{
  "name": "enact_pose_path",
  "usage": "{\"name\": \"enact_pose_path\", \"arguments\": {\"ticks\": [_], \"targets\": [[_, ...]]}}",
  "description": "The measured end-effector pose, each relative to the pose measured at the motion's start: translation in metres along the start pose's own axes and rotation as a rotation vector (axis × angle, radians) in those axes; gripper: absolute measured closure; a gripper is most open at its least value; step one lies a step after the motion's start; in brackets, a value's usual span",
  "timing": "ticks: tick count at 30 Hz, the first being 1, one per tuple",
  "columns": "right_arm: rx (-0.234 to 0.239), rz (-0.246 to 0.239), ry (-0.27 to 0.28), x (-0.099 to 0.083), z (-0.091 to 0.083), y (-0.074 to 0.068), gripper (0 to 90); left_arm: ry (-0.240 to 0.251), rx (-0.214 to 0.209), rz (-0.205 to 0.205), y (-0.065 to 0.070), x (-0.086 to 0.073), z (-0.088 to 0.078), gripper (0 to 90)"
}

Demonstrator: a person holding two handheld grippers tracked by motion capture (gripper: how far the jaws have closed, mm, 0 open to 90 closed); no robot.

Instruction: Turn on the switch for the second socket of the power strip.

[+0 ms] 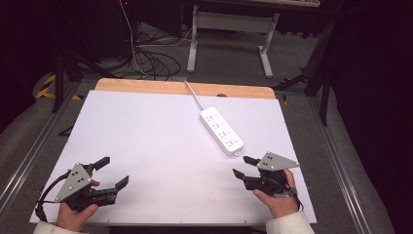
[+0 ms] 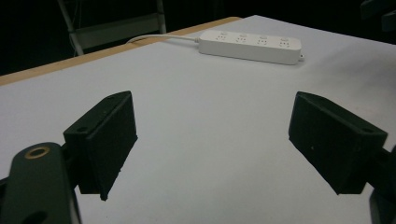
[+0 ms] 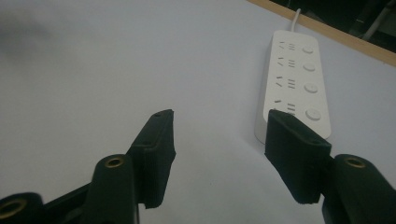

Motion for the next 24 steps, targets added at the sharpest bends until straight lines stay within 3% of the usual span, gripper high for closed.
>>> {"name": "enact_pose_path", "arguments": {"ticks": [3, 10, 19, 24], "targets": [[0.023, 0.022, -0.012, 0.010, 0.001, 0.005, 43.5, 0.005, 0.000, -0.004, 0.000, 0.000, 0.000, 15.6], [0.020, -0.013, -0.027, 0.029, 0.003, 0.009, 46.0, -0.002, 0.003, 0.000, 0.000, 0.000, 0.000, 15.6], [0.017, -0.015, -0.037, 0.048, 0.006, 0.019, 51.4, 0.000, 0.001, -0.003, -0.001, 0.000, 0.000, 15.7], [0.003, -0.037, -0.046, 0.067, 0.014, 0.026, 52.9, 0.001, 0.000, -0.005, 0.000, 0.000, 0.000, 15.6]]}}
Point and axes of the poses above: each handheld gripper's, and its own axes: z roughly forward along the jaws, x roughly out of its top, y roughly to its right, the point moved 1 cm from there along z, roughly forward along the jaws, and after that the axes turned 2 degrees about -y, right-handed, at the moved point
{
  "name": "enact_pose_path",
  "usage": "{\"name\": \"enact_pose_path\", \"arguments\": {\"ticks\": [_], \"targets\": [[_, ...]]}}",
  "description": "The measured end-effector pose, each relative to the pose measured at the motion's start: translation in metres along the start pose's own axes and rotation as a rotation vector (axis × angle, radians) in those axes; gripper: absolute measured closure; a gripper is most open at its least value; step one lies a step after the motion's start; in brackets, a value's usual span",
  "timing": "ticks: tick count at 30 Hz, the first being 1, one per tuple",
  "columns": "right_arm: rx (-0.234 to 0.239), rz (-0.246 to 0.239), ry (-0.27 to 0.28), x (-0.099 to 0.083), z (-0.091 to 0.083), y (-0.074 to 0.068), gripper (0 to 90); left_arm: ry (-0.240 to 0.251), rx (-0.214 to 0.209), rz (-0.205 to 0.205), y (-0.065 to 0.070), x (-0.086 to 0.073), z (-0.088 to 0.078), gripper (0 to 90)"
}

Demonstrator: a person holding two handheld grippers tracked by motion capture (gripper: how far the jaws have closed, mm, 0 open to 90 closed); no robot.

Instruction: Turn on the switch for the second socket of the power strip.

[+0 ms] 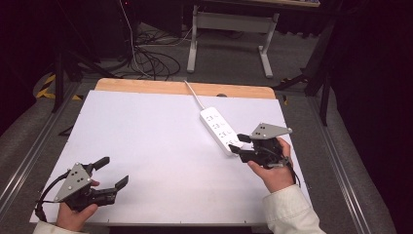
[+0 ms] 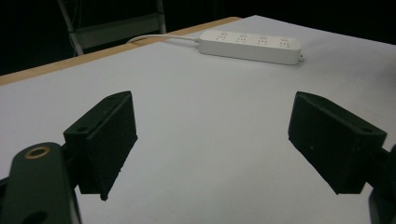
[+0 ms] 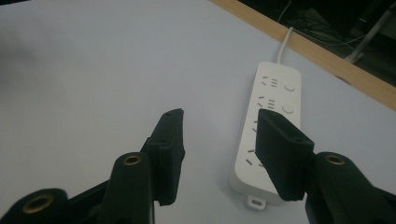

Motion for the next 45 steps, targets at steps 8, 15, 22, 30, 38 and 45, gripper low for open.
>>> {"name": "enact_pose_path", "arguments": {"ticks": [8, 15, 22, 30, 38, 45], "targets": [[0.014, 0.009, -0.036, 0.016, 0.012, 0.009, 60.8, 0.000, -0.007, -0.006, -0.001, 0.000, 0.000, 16.2], [-0.001, 0.016, -0.051, 0.030, 0.020, 0.021, 66.5, -0.002, -0.006, -0.005, -0.001, 0.000, 0.000, 16.3], [0.001, 0.017, -0.030, 0.034, 0.031, 0.030, 80.8, -0.004, 0.004, -0.007, -0.001, -0.001, -0.001, 16.3], [-0.025, 0.044, -0.041, 0.036, 0.054, 0.048, 90.0, -0.008, 0.033, -0.011, 0.001, -0.004, -0.009, 16.3], [-0.048, 0.076, -0.027, 0.033, 0.078, 0.062, 90.0, -0.010, 0.053, -0.014, 0.001, -0.005, -0.011, 16.3], [-0.076, 0.116, -0.039, 0.026, 0.105, 0.076, 90.0, -0.011, 0.053, -0.015, 0.000, -0.006, -0.011, 16.3]]}}
Point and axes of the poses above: each handheld gripper's, and its own axes: z roughly forward along the jaws, x roughly out of its top, y roughly to its right, the point moved 1 cm from there along z, roughly forward along the jaws, and after that the axes turned 2 degrees about -y, right-handed, at the moved point
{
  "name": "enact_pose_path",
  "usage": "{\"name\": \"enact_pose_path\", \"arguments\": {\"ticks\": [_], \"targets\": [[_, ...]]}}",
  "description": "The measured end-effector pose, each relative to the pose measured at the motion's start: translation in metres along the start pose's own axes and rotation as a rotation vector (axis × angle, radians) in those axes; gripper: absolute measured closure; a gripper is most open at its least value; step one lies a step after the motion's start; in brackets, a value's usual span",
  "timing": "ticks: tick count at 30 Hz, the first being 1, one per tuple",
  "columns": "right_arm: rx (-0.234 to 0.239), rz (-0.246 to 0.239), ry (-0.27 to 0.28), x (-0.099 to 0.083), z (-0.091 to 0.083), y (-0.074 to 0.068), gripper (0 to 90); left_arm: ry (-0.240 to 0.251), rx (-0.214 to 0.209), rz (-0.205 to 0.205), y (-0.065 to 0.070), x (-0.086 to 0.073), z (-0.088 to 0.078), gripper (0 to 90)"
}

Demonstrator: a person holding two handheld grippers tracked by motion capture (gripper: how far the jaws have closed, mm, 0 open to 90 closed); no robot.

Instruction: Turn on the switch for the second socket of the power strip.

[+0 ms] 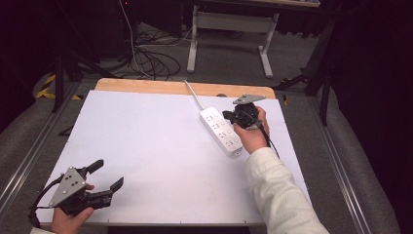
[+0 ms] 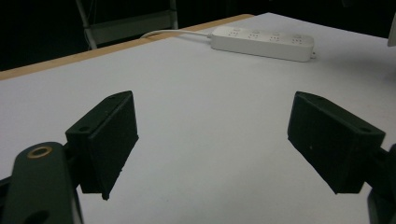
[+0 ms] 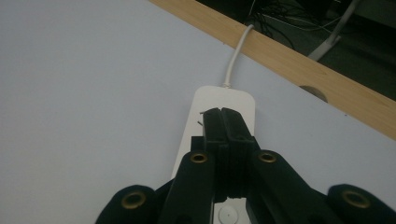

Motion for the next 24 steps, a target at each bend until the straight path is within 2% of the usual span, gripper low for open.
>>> {"name": "enact_pose_path", "arguments": {"ticks": [5, 11, 24], "targets": [[-0.019, 0.020, -0.028, -0.006, 0.017, 0.007, 90.0, -0.001, -0.003, -0.001, 0.000, 0.000, 0.000, 16.3], [-0.037, 0.027, -0.051, -0.011, 0.030, 0.011, 90.0, -0.004, -0.008, -0.005, -0.001, 0.000, 0.001, 16.3], [-0.045, 0.047, -0.096, -0.017, 0.044, 0.013, 90.0, -0.002, -0.008, -0.005, -0.001, 0.000, 0.002, 16.3]]}}
Point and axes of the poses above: each handheld gripper's, and its own axes: z roughly forward along the jaws, x roughly out of its top, y roughly to its right, the point moved 1 cm from there along z, roughly forward along the jaws, and after that the axes turned 2 degrees about -y, right-handed, at the moved point
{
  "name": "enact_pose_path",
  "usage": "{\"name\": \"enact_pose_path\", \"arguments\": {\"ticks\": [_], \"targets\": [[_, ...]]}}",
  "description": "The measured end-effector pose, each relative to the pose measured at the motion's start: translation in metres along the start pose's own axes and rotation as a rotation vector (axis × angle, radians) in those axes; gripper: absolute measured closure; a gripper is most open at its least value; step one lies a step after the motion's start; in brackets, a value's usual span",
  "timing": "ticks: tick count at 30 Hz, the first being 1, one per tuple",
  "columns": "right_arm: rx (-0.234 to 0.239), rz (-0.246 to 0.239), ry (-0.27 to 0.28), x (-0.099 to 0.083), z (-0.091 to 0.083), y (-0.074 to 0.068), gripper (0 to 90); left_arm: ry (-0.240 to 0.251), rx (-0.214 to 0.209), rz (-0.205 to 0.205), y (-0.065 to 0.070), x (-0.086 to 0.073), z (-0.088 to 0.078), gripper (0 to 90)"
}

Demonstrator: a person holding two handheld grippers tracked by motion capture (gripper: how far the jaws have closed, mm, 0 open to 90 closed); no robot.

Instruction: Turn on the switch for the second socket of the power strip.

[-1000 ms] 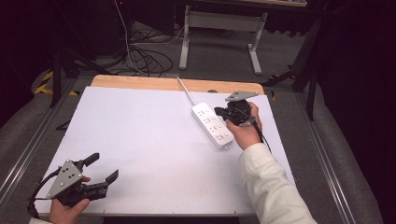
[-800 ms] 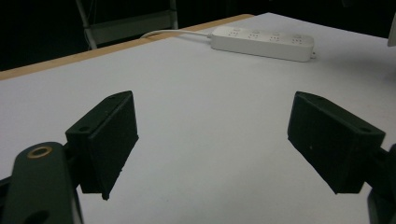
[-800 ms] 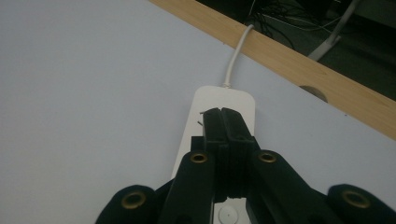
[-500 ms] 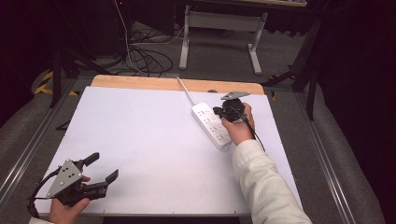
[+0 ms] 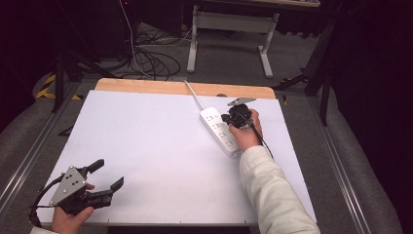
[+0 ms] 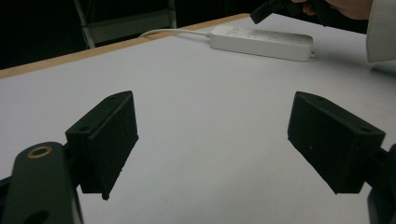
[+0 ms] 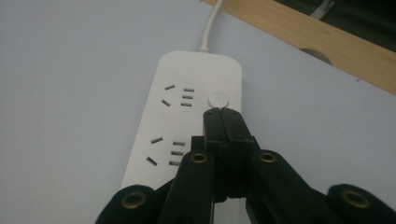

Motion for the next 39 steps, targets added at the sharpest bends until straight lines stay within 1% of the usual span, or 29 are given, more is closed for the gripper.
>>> {"name": "enact_pose_path", "arguments": {"ticks": [5, 9, 16, 21, 23, 26, 31, 36, 39], "targets": [[-0.001, 0.005, -0.027, -0.0021, 0.0031, 0.0010, 90.0, -0.002, 0.000, 0.001, 0.0001, 0.0000, 0.0005, 16.2], [0.000, 0.004, -0.030, -0.0024, 0.0043, 0.0009, 90.0, 0.000, -0.001, 0.002, 0.0002, 0.0000, 0.0008, 16.3], [0.001, 0.007, -0.055, -0.0035, 0.0068, -0.0001, 90.0, -0.001, -0.004, 0.003, 0.0004, 0.0002, 0.0010, 16.3], [0.001, 0.008, -0.055, -0.0035, 0.0070, -0.0003, 90.0, -0.003, -0.003, 0.002, 0.0002, 0.0001, 0.0014, 16.3], [0.002, 0.021, -0.055, -0.0039, 0.0069, -0.0004, 90.0, -0.005, -0.003, 0.003, 0.0002, 0.0001, 0.0015, 16.3], [-0.001, 0.022, -0.053, -0.0040, 0.0070, -0.0008, 90.0, -0.006, -0.003, 0.005, 0.0002, 0.0001, 0.0016, 16.3], [-0.016, 0.006, -0.058, -0.0038, 0.0074, -0.0026, 90.0, -0.007, -0.003, 0.006, 0.0004, 0.0001, 0.0018, 16.3], [-0.013, 0.008, -0.059, -0.0041, 0.0075, -0.0021, 90.0, -0.008, 0.001, 0.005, 0.0003, 0.0000, 0.0018, 16.3], [-0.032, -0.014, -0.065, -0.0040, 0.0077, -0.0034, 90.0, -0.012, -0.001, 0.004, -0.0004, 0.0000, 0.0015, 16.3]]}}
Point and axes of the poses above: each handheld gripper's, and its own axes: z roughly forward along the jaws, x roughly out of its top, y roughly to its right, the point moved 1 cm from there along z, roughly forward along the jaws, and after that the axes turned 2 degrees about -y, right-handed, at the moved point
